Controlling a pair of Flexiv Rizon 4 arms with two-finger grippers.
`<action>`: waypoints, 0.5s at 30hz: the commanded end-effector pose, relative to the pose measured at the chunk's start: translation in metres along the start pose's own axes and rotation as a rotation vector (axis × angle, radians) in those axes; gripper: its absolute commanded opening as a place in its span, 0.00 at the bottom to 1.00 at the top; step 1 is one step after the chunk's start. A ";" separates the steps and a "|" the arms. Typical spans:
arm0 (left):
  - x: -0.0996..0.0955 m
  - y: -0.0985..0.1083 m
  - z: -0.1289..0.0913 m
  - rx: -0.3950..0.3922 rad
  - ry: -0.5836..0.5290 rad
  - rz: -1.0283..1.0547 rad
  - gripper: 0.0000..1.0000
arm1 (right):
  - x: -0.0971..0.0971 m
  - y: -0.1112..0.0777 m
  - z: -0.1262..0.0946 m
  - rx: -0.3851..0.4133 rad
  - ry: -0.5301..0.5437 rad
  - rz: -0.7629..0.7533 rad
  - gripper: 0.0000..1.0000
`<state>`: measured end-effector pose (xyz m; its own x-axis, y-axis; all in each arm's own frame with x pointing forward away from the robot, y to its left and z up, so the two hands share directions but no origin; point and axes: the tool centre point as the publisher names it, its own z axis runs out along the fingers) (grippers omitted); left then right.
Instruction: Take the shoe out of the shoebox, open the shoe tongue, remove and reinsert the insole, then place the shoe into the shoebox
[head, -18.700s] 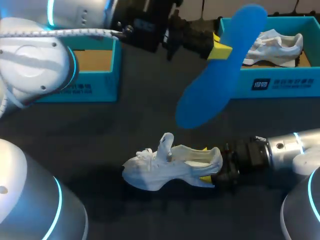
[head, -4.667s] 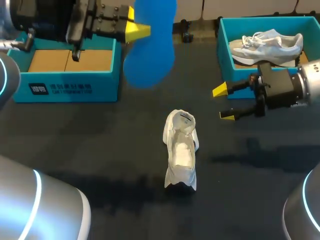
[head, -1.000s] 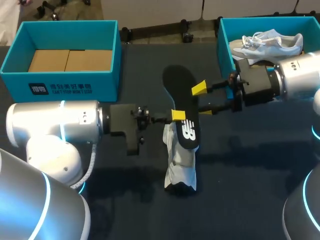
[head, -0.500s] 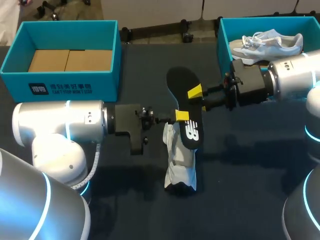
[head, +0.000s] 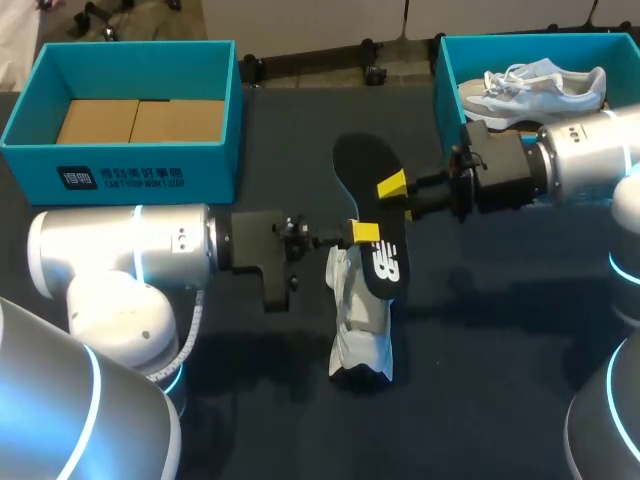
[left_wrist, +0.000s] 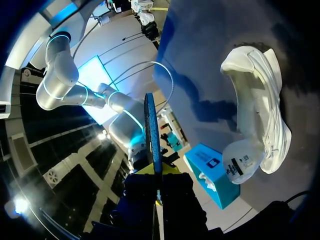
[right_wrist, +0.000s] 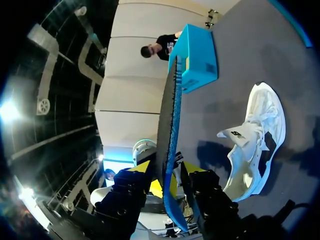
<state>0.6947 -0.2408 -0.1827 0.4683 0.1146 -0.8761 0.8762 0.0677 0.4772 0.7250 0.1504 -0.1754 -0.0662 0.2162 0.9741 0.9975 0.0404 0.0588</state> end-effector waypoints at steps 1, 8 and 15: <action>0.000 -0.003 0.002 -0.010 0.001 0.004 0.00 | -0.001 0.000 0.000 0.002 0.010 0.001 0.35; 0.002 -0.002 0.002 -0.017 0.005 -0.003 0.00 | -0.003 0.002 0.001 0.005 0.019 0.007 0.00; 0.005 -0.002 0.003 -0.018 0.016 -0.007 0.00 | -0.003 0.002 0.002 0.008 0.031 -0.002 0.00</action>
<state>0.6962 -0.2405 -0.1868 0.4599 0.1239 -0.8793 0.8779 0.0850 0.4712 0.7257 0.1487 -0.1772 -0.0660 0.1868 0.9802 0.9972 0.0467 0.0582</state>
